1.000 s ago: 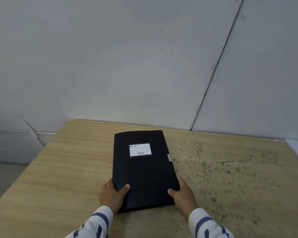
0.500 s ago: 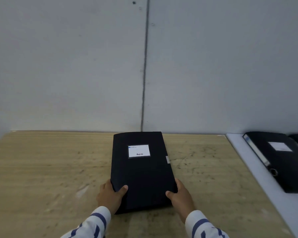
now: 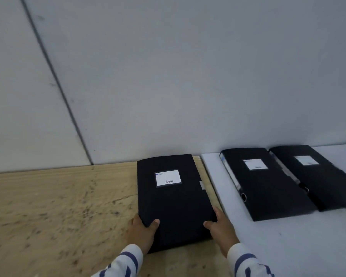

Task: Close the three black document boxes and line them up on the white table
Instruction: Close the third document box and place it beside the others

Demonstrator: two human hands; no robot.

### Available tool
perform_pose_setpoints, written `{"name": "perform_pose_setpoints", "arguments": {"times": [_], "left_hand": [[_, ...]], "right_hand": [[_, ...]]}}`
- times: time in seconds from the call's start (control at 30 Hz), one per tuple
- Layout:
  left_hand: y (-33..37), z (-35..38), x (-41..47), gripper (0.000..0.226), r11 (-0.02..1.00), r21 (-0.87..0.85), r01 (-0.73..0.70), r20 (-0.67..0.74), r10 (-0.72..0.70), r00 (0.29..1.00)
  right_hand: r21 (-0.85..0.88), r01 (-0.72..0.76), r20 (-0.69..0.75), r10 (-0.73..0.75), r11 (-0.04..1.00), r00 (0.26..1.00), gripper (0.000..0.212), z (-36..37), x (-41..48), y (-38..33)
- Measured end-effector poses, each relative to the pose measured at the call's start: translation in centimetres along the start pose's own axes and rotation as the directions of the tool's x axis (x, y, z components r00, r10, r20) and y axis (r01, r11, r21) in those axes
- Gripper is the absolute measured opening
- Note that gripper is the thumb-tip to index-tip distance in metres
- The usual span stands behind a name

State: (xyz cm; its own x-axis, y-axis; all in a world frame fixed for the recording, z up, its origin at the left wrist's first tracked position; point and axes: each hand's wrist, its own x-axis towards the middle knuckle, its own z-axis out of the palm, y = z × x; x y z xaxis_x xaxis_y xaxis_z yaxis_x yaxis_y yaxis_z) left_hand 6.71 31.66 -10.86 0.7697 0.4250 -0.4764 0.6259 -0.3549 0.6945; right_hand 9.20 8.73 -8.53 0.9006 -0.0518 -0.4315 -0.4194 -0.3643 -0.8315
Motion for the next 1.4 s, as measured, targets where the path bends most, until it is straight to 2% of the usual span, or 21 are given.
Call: {"name": "perform_pose_setpoints", "arguments": {"times": [0.23, 0.53, 0.7, 0.83, 0.97, 1.17, 1.4], "left_hand": [[4.6, 5.5, 0.7, 0.065, 1.000, 0.025, -0.009, 0.036, 0.008, 0.999], [6.7, 8.3, 2.0, 0.065, 0.997, 0.082, 0.005, -0.003, -0.005, 1.000], [6.9, 8.5, 1.9, 0.066, 0.991, 0.132, -0.007, -0.040, 0.012, 0.999], [6.8, 8.0, 1.6, 0.068, 0.991, 0.125, -0.047, -0.012, 0.048, 0.999], [6.5, 7.3, 1.0, 0.081, 0.985, 0.156, -0.075, 0.025, 0.072, 0.997], [6.0, 5.4, -0.7, 0.084, 0.966, 0.227, -0.127, 0.015, 0.126, 0.992], [5.9, 2.4, -3.3, 0.074, 0.883, 0.372, -0.286, 0.030, 0.296, 0.955]], "right_hand": [[0.003, 0.020, -0.075, -0.020, 1.000, 0.997, 0.042, -5.6, 3.5, 1.3], [0.005, 0.041, -0.109, -0.041, 0.999, 0.993, 0.040, -7.4, 6.3, 2.1], [-0.138, 0.054, -0.148, -0.075, 0.989, 0.986, 0.035, -7.0, 6.3, 2.0], [-0.295, 0.023, -0.197, -0.085, 0.955, 0.977, 0.054, -6.2, 5.8, 1.4], [-0.524, 0.032, -0.237, -0.181, 0.851, 0.955, 0.060, -5.2, 4.5, 0.9], [-0.576, 0.112, -0.134, -0.229, 0.810, 0.964, 0.059, -3.2, 2.5, -0.5], [-0.554, 0.240, -0.048, -0.318, 0.797, 0.947, 0.054, -0.1, -0.7, -2.7]]}}
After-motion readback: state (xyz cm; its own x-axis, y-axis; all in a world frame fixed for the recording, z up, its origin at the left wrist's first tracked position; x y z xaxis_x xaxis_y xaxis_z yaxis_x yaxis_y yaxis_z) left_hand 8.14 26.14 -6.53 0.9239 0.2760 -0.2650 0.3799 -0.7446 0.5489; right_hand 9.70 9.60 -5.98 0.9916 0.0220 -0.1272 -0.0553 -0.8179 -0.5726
